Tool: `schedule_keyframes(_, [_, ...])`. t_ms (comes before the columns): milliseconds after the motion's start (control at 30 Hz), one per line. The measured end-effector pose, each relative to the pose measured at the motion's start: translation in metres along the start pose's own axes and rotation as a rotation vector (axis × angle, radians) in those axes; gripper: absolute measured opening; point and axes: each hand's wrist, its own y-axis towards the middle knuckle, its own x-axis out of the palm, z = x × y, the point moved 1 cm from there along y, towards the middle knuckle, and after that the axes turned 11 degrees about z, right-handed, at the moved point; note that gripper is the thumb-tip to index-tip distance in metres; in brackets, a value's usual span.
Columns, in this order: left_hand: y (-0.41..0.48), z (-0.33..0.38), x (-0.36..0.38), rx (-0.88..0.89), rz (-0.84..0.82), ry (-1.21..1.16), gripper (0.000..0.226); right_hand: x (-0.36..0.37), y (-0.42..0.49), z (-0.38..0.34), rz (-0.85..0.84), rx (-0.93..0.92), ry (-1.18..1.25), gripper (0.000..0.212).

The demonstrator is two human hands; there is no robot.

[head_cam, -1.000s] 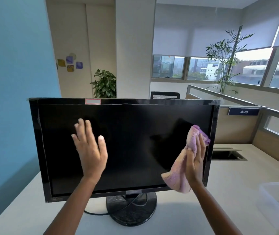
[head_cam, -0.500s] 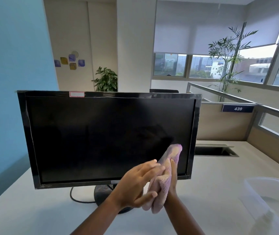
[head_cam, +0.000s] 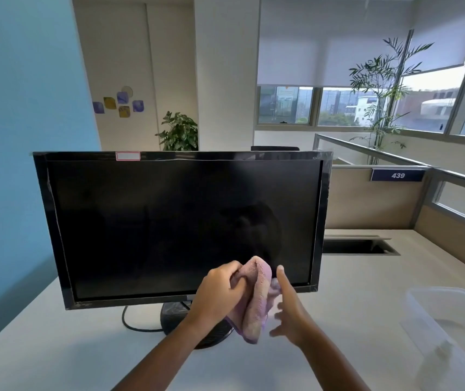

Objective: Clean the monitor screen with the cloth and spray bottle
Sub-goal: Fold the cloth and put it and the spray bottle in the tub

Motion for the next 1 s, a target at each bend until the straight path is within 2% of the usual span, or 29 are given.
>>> schedule_keyframes(100, [0.015, -0.001, -0.009, -0.140, -0.092, -0.009, 0.013, -0.003, -0.007, -0.007, 0.019, -0.127, -0.138, 0.104])
schedule_keyframes(300, [0.024, 0.001, -0.019, -0.237, -0.223, -0.032, 0.016, 0.022, -0.014, -0.004, 0.040, -0.248, -0.399, 0.110])
schedule_keyframes(433, [0.024, -0.010, -0.035, -0.225, -0.298, 0.024, 0.018, 0.014, -0.004, 0.005, 0.093, -0.211, -0.466, 0.077])
schedule_keyframes(500, [0.026, -0.021, -0.046, -0.193, -0.336, 0.065, 0.018, 0.006, -0.001, 0.005, 0.149, -0.262, -0.615, 0.060])
schedule_keyframes(600, [0.029, -0.033, -0.059, -0.105, -0.376, 0.147, 0.017, -0.003, -0.001, -0.002, 0.321, -0.509, -0.860, 0.029])
schedule_keyframes(667, [0.029, -0.035, -0.063, -0.037, -0.368, 0.214, 0.018, -0.006, -0.004, -0.007, 0.433, -0.659, -0.904, 0.025])
schedule_keyframes(767, [0.028, -0.033, -0.066, 0.056, -0.250, 0.218, 0.013, -0.014, -0.009, -0.006, 0.562, -0.919, -0.974, 0.013])
schedule_keyframes(800, [0.026, -0.034, -0.066, 0.080, -0.241, 0.191, 0.013, -0.017, -0.011, -0.004, 0.555, -0.995, -1.008, 0.009])
schedule_keyframes(867, [0.020, -0.038, -0.066, 0.092, -0.354, 0.138, 0.015, -0.027, -0.016, 0.006, 0.478, -1.033, -1.081, 0.008])
schedule_keyframes(933, [0.007, -0.045, -0.062, 0.046, -0.575, 0.114, 0.017, -0.039, -0.021, 0.018, 0.308, -0.899, -1.143, 0.010])
schedule_keyframes(1000, [-0.009, -0.054, -0.053, 0.000, -0.794, 0.134, 0.018, -0.048, -0.025, 0.034, 0.082, -0.671, -1.194, 0.013])
